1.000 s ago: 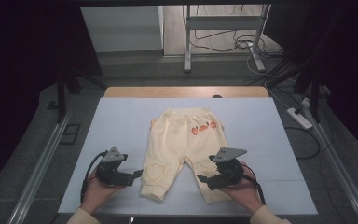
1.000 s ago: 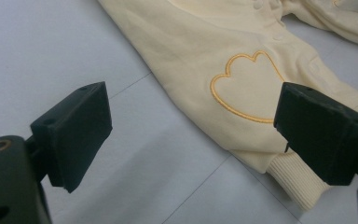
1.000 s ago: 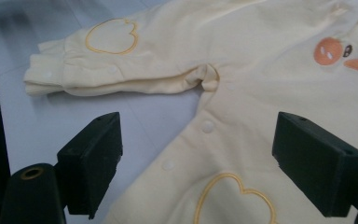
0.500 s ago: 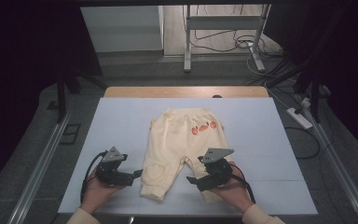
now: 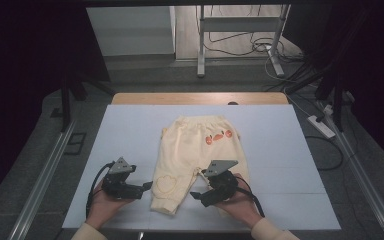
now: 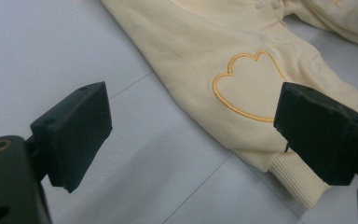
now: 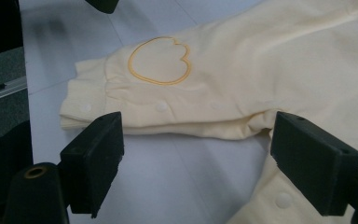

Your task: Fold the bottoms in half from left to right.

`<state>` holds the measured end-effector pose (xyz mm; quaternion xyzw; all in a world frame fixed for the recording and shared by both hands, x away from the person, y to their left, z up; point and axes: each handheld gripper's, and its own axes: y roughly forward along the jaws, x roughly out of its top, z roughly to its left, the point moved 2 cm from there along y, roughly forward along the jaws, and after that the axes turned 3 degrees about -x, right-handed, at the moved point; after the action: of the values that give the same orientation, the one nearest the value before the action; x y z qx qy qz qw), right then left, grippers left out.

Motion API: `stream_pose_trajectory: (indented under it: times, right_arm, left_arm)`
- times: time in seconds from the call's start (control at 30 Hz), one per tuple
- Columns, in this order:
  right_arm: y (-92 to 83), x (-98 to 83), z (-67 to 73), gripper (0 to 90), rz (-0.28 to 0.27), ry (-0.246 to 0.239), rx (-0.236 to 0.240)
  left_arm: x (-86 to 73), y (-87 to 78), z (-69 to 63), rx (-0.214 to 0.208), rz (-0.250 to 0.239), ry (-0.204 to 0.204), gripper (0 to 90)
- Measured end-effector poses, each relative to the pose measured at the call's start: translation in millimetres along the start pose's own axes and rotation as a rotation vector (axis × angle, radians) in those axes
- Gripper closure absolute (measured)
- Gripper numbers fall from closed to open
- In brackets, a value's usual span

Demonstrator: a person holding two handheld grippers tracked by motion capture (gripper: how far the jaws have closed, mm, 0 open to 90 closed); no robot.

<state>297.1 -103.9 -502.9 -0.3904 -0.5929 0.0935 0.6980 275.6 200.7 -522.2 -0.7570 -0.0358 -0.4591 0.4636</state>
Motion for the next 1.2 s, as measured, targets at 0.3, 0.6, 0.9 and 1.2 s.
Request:
stream_pose_trajectory:
  times: [0.3, 0.6, 0.9, 1.2]
  right_arm:
    - [9.4, 6.4, 8.5, 17.5, 0.007, -0.016, 0.031]
    - [19.7, 12.0, 16.7, 17.6, 0.014, -0.030, 0.052]
    - [29.7, 16.6, 25.2, 17.6, 0.023, -0.049, 0.078]
    - [37.5, 20.6, 32.2, 17.7, 0.028, -0.061, 0.098]
  left_arm:
    - [-0.1, 0.2, -0.1, -0.001, 0.001, -0.002, 10.9]
    - [-0.4, -0.2, 0.7, 0.001, -0.001, -0.006, 10.9]
    - [-0.5, -0.4, 1.1, 0.001, -0.001, -0.007, 10.9]
    - [-0.6, -0.2, 1.7, 0.002, -0.001, -0.011, 10.9]
